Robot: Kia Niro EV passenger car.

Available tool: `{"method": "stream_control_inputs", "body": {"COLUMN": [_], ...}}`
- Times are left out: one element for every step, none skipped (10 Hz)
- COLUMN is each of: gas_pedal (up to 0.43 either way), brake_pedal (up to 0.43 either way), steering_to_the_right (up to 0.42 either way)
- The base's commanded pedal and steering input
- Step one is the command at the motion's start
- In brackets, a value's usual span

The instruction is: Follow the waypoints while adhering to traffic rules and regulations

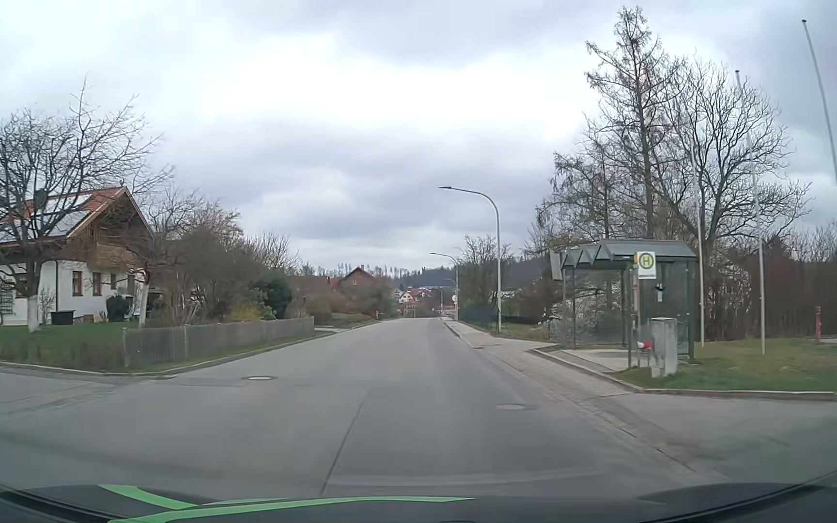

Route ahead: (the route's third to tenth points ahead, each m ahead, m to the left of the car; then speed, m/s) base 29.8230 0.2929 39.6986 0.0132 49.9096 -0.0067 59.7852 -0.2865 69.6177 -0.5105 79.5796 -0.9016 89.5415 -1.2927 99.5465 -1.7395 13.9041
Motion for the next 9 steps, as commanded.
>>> {"method": "stream_control_inputs", "body": {"gas_pedal": [0.059, 0.059, 0.059, 0.059, 0.059, 0.059, 0.059, 0.059, 0.059], "brake_pedal": [0.0, 0.0, 0.0, 0.0, 0.0, 0.0, 0.0, 0.0, 0.0], "steering_to_the_right": [0.001, 0.0, 0.0, 0.001, 0.0, 0.0, 0.001, 0.0, 0.001]}}
